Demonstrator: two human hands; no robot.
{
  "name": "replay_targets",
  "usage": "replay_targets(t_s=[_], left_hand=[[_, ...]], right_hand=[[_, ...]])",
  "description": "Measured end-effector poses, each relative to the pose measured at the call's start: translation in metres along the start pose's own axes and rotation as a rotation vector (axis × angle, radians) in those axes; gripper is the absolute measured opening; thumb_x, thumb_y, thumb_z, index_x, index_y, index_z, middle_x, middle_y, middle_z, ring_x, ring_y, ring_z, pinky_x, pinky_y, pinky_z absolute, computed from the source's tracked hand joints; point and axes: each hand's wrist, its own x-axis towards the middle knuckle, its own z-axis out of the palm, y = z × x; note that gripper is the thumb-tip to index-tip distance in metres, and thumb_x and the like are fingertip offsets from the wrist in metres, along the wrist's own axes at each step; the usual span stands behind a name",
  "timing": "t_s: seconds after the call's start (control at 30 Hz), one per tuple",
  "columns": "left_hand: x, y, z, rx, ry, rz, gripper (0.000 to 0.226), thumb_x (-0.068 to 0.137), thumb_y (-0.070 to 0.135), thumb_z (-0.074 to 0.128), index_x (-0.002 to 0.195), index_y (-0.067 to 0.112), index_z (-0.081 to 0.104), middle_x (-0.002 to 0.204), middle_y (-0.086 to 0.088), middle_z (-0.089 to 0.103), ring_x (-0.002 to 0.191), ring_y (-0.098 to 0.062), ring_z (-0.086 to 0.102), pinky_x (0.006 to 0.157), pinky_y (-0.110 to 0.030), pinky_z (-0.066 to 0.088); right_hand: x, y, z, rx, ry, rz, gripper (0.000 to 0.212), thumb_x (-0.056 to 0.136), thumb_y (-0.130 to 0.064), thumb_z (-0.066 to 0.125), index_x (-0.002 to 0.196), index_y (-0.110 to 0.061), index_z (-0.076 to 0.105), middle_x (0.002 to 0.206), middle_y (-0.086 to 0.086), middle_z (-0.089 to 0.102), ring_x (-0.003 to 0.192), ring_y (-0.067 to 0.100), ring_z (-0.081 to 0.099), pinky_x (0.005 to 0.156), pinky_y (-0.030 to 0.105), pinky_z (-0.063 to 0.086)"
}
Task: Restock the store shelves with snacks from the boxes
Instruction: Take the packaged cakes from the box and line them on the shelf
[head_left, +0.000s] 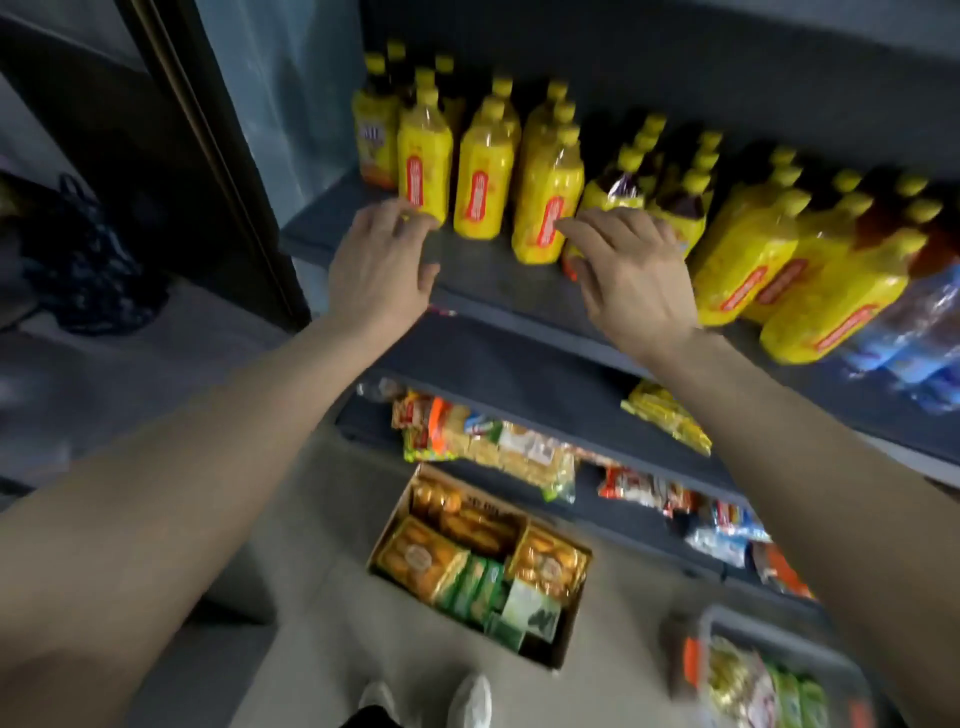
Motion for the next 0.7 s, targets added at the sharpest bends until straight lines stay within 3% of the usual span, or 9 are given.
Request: replay_targets(t_s=[0.23, 0.4, 0.5, 0.7], left_hand=[[-0.135, -0.041, 0.133, -0.045, -0.355, -0.062, 0.045, 0.084, 0.019, 0.072, 0.127, 0.013, 0.059, 0.126, -0.012, 0.056, 0.114, -0.035, 0.053, 0.093, -0.044, 0.046], [-0.229, -0.066, 0.234, -0.090, -0.644, -0.138, 0.049, 0.089, 0.018, 0.069, 0.135, 0.013, 0.055, 0.134, -0.009, 0.055, 0.125, -0.030, 0.050, 0.096, -0.039, 0.044], [-0.279, -0.079, 0.298, -0.109, -0.781, -0.142, 0.051, 0.086, 0.017, 0.073, 0.135, 0.013, 0.056, 0.135, -0.008, 0.056, 0.123, -0.031, 0.052, 0.094, -0.043, 0.046], [-0.353, -0.089, 0.421, -0.124, -0.969, -0.159, 0.055, 0.090, 0.026, 0.067, 0.141, 0.023, 0.047, 0.145, 0.003, 0.046, 0.132, -0.022, 0.046, 0.101, -0.041, 0.048]], right_hand=[[-0.156, -0.064, 0.108, 0.210, -0.286, 0.121, 0.034, 0.096, -0.012, 0.054, 0.129, -0.011, 0.063, 0.122, 0.012, 0.066, 0.106, 0.036, 0.060, 0.089, 0.047, 0.046], [-0.269, -0.102, 0.197, 0.306, -0.506, 0.272, 0.039, 0.095, -0.012, 0.056, 0.134, -0.014, 0.060, 0.122, 0.010, 0.066, 0.109, 0.034, 0.060, 0.092, 0.049, 0.049], [-0.333, -0.119, 0.248, 0.323, -0.578, 0.351, 0.040, 0.093, -0.017, 0.053, 0.131, -0.014, 0.062, 0.119, 0.011, 0.068, 0.107, 0.034, 0.062, 0.088, 0.046, 0.051], [-0.462, -0.143, 0.332, 0.344, -0.843, 0.441, 0.056, 0.076, -0.008, 0.081, 0.129, -0.015, 0.065, 0.118, 0.009, 0.069, 0.105, 0.034, 0.065, 0.088, 0.049, 0.054]])
